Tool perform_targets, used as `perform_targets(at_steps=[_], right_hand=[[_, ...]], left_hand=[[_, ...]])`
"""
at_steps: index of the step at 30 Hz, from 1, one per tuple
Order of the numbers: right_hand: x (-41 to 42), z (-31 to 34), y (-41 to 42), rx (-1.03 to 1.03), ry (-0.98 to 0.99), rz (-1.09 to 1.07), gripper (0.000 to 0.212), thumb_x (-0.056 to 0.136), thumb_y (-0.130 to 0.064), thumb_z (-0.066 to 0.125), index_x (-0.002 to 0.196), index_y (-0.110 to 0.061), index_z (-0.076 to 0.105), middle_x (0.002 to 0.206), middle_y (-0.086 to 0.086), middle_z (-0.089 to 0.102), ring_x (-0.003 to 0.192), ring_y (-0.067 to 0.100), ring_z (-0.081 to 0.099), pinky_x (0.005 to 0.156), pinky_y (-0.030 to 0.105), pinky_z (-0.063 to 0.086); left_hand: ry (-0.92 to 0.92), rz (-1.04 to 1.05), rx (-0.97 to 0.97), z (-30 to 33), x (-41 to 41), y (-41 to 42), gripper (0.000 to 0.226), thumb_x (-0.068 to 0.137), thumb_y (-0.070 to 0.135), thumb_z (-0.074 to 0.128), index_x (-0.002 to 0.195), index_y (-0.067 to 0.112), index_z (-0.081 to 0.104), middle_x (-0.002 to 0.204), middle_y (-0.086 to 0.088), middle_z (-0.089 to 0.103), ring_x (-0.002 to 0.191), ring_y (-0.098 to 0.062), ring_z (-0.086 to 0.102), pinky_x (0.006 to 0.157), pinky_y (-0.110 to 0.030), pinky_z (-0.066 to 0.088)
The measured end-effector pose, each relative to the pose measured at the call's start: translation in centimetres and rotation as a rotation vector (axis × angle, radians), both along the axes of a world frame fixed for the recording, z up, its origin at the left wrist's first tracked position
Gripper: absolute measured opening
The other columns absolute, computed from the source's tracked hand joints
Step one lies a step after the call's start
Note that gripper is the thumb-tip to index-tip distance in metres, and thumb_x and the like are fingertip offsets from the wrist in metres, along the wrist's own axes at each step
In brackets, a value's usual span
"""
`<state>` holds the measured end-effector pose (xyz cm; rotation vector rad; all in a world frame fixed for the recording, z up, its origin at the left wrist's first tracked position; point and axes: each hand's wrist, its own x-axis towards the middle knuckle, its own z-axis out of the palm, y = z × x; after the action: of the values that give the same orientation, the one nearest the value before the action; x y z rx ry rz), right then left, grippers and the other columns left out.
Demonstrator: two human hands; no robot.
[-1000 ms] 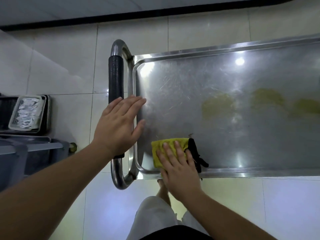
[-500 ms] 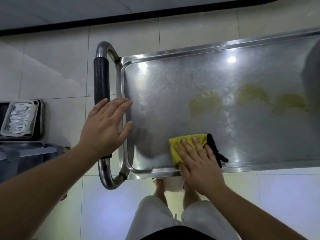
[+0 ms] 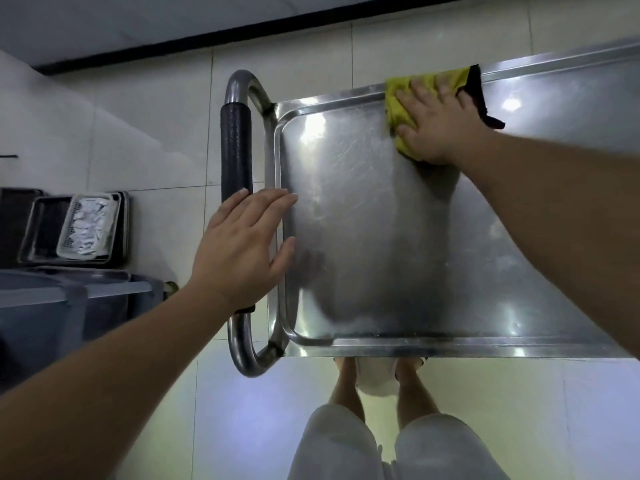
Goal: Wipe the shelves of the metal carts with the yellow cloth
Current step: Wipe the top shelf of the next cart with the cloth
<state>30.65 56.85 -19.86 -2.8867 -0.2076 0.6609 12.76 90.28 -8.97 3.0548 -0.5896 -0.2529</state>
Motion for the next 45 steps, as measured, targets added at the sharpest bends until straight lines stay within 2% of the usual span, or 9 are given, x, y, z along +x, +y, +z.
perform_targets(at_steps=[7,13,16,20,26,31,35,42,45], right_hand=[[-18.6,0.1,-3.4,0.001,-0.087,0.035,0.067,0.099,-0.057,0.032,0.163,-0.036,0.026,0.172,-0.006,0.02,0.159,0.028,0.016,0.119,0.053,0.022],[-35.8,0.9,-8.5,-0.008,-0.051,0.04,0.062,0.105,-0.054,0.029,0.163,-0.033,0.027,0.171,-0.006,0.021,0.16,0.026,0.011,0.118,0.057,0.028],[-33.7,0.5,-9.7,0.004,-0.038,0.053,0.063,0.102,-0.055,0.032,0.161,-0.034,0.033,0.17,-0.006,0.026,0.159,0.027,0.017,0.117,0.056,0.03],[-23.6,-0.4,-11.4,-0.033,-0.087,0.003,0.067,0.097,-0.057,0.032,0.16,-0.036,0.033,0.168,-0.005,0.03,0.156,0.028,0.025,0.118,0.054,0.027],[-4.3,0.1,-14.6,-0.045,0.002,-0.106,0.079,0.091,-0.068,0.019,0.164,-0.039,0.013,0.174,-0.008,0.007,0.16,0.028,0.006,0.125,0.054,0.011],[-1.4,0.9,-15.7,-0.026,0.01,-0.103,0.083,0.09,-0.071,0.021,0.165,-0.037,0.011,0.174,-0.006,0.002,0.16,0.029,0.003,0.124,0.057,0.011],[-9.1,0.3,-15.3,-0.004,-0.067,-0.092,0.078,0.092,-0.066,0.023,0.164,-0.036,0.019,0.173,-0.004,0.014,0.159,0.03,0.012,0.122,0.055,0.018],[-34.7,0.1,-16.4,-0.047,-0.112,-0.088,0.067,0.101,-0.056,0.027,0.162,-0.027,0.033,0.171,-0.001,0.023,0.159,0.028,0.015,0.116,0.058,0.029],[-38.1,0.0,-14.1,-0.077,-0.095,-0.234,0.067,0.101,-0.053,0.029,0.16,-0.024,0.039,0.169,0.002,0.028,0.158,0.031,0.02,0.116,0.059,0.029]], left_hand=[[0.026,0.012,0.008,0.2,0.1,0.0,0.059,0.099,0.045,0.045,0.155,0.025,0.043,0.155,0.003,0.049,0.146,-0.015,0.041,0.129,-0.037,0.013],[0.03,0.018,0.013,0.4,0.2,-0.4,0.059,0.096,0.043,0.047,0.153,0.025,0.046,0.153,0.001,0.052,0.144,-0.017,0.045,0.129,-0.038,0.015],[0.031,0.007,0.019,0.3,0.2,-0.2,0.06,0.095,0.043,0.047,0.152,0.024,0.047,0.152,0.001,0.052,0.143,-0.018,0.046,0.128,-0.04,0.017],[0.024,0.0,0.019,0.2,0.2,-0.2,0.06,0.094,0.04,0.049,0.151,0.023,0.049,0.151,0.002,0.053,0.145,-0.017,0.044,0.129,-0.036,0.014],[0.005,-0.001,0.009,0.0,0.2,-0.2,0.059,0.092,0.038,0.047,0.149,0.022,0.052,0.148,0.001,0.056,0.144,-0.019,0.047,0.128,-0.042,0.02],[0.008,0.0,0.013,0.1,0.3,-0.4,0.057,0.091,0.036,0.047,0.146,0.022,0.054,0.146,0.001,0.057,0.141,-0.019,0.049,0.128,-0.042,0.02],[0.025,0.002,0.022,0.2,0.3,-0.6,0.058,0.091,0.038,0.046,0.146,0.022,0.054,0.145,0.0,0.058,0.139,-0.02,0.051,0.128,-0.042,0.019],[0.044,0.02,0.047,0.6,0.3,-0.8,0.058,0.09,0.037,0.05,0.145,0.023,0.054,0.145,0.0,0.058,0.137,-0.02,0.052,0.129,-0.04,0.017],[0.043,0.029,0.036,0.7,0.2,-0.8,0.057,0.089,0.037,0.051,0.145,0.023,0.055,0.145,0.001,0.058,0.136,-0.019,0.053,0.128,-0.04,0.018]])
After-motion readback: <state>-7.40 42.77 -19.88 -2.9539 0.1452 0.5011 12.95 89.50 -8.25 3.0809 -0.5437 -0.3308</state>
